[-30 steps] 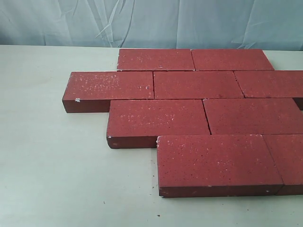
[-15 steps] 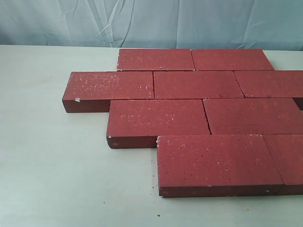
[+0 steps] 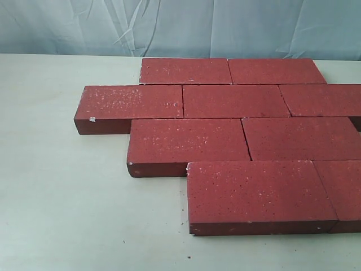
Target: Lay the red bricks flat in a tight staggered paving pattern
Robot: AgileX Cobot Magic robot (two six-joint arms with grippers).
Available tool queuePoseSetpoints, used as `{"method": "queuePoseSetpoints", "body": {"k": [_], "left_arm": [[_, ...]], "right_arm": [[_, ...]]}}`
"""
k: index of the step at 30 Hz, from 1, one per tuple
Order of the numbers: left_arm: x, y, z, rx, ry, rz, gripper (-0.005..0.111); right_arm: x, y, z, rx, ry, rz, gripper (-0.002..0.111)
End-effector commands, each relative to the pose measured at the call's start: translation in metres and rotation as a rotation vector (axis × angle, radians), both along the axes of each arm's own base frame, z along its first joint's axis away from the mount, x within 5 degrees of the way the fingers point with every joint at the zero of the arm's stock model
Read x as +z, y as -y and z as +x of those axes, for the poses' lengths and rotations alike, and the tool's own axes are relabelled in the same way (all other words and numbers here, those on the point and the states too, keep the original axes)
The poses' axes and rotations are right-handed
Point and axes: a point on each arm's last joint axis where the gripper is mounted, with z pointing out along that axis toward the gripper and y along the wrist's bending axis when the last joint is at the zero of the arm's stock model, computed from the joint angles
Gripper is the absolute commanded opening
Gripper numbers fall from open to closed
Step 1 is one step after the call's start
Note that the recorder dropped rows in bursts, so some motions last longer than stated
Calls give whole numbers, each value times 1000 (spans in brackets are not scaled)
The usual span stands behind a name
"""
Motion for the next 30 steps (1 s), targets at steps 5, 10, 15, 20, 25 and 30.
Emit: {"method": "queuePoseSetpoints", "body": {"k": [5,10,15,20,25,30], "left_arm": [[-12,-6,-17,81,-9,26,0],[-50,-11,-17,152,-37,-5,0],[-71,-14,-16,177,-41,-40,0],[-97,-14,-14,184,-39,-33,0],[-110,-14,-16,183,-66,-17,0],[-115,-14,-17,183,-120,4,0]], "right_arm": [[-1,0,-1,5,1,1,-1],[-1,0,-1,5,1,1,-1],[-1,0,-1,5,1,1,-1],[-1,0,-1,5,1,1,-1],[-1,0,-1,5,1,1,-1],[-1,0,-1,5,1,1,-1]]}}
